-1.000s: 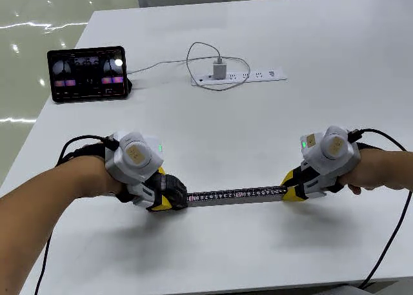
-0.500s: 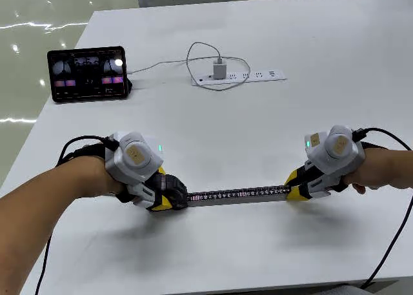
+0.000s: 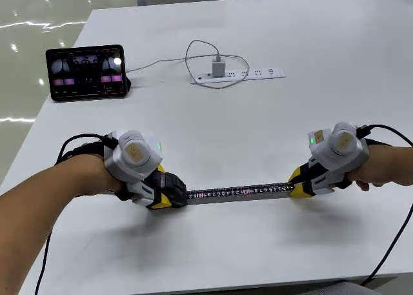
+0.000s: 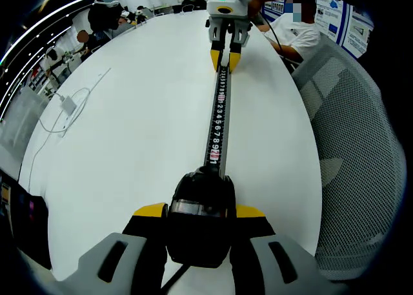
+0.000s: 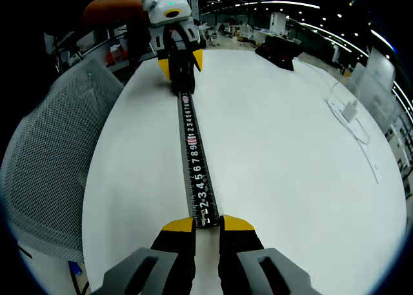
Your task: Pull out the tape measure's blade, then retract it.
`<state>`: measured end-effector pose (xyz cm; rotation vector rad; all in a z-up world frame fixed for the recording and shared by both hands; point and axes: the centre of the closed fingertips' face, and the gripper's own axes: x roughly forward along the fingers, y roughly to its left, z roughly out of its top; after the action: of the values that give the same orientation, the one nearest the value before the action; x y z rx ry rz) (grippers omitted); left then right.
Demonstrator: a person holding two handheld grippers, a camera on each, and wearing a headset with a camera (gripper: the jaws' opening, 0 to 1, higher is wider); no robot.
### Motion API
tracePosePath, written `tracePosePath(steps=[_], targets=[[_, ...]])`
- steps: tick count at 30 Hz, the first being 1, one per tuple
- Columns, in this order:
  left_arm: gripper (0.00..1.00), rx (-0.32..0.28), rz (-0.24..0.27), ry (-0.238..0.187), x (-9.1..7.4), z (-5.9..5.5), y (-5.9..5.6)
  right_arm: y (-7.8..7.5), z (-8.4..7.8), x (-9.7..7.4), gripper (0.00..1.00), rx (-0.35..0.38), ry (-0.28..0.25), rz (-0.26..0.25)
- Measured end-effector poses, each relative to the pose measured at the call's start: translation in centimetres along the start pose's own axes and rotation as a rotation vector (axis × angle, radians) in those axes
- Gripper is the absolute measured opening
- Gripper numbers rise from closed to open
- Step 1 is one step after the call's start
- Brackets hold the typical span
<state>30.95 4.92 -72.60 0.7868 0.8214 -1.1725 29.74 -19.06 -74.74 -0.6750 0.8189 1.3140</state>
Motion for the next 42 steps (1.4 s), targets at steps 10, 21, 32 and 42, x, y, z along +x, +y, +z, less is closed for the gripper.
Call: tracePosePath(steps=[10,21,32,42], targets=[[0.32,-0.001,0.001,-0.001,-0.04,0.08,-0.12,-0.21,-0.61,-0.38,0.09,0.006,0.001,-0.001],[0.32,-0.001,0.001,0.000,-0.16,0.14,-0.22,-0.29,-0.99,-0.61,0.09,0.012,0.006,-0.003],[0.32,-0.004,0.004,-0.003,-0.21,0.22,-0.27,-0.28,-0.96,-0.51,0.09,0.015,0.010,-0.003],[0.33,0.027,0.000,-0.019,-0.19,0.47,-0.23,-0.29,-0.95,-0.41,0.11,-0.025,0.062,0.011]])
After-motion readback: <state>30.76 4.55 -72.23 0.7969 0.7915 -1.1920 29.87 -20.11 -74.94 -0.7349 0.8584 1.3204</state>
